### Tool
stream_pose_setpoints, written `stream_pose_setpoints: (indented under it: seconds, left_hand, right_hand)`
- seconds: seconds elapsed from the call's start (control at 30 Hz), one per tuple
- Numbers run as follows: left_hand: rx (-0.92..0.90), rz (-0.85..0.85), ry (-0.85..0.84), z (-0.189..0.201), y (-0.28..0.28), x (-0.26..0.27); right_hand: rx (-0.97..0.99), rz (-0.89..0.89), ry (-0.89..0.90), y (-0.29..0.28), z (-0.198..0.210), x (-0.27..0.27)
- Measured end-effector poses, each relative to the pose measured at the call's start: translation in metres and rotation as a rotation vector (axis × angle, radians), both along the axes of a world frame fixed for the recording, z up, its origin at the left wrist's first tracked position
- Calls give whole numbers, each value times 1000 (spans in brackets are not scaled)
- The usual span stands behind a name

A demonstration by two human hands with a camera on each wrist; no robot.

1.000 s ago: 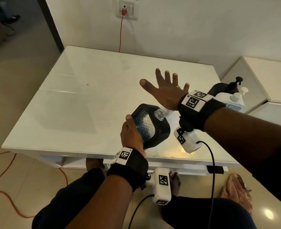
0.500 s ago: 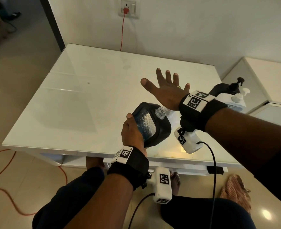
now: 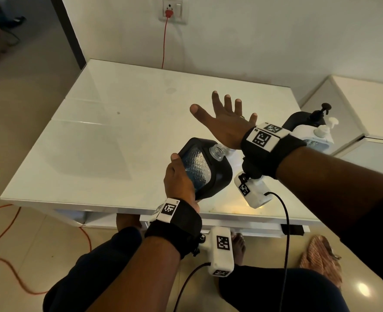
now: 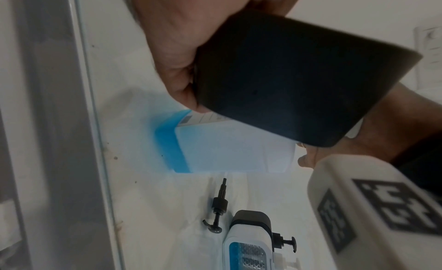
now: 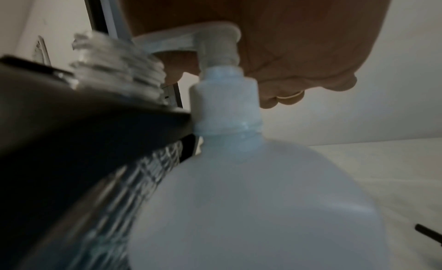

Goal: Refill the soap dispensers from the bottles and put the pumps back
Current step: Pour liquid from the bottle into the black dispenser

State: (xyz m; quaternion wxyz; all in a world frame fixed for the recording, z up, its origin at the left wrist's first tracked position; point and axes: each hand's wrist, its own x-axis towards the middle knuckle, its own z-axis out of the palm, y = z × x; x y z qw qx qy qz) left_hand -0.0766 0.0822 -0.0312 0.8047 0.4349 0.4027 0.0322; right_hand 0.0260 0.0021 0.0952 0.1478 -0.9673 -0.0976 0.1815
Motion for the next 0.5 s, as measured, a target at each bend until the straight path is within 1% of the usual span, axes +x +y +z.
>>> stream_pose_setpoints:
  seconds: [0.17,0.33,0.4,0.5]
  left_hand:
    - [22,-17,-3,3,0,-2]
    - [55,-30,18,-8,-1,0]
    - [72,-31,11,-4,-1,-1]
    - [46,-17,1,4,0,-3]
  right_hand:
    - [48,-25,15,0,6,3]
    - [29,-28,2,-2,2,1]
    - [21,-34,-1,-3,0,1]
    - [16,-27,15,-2,0,2]
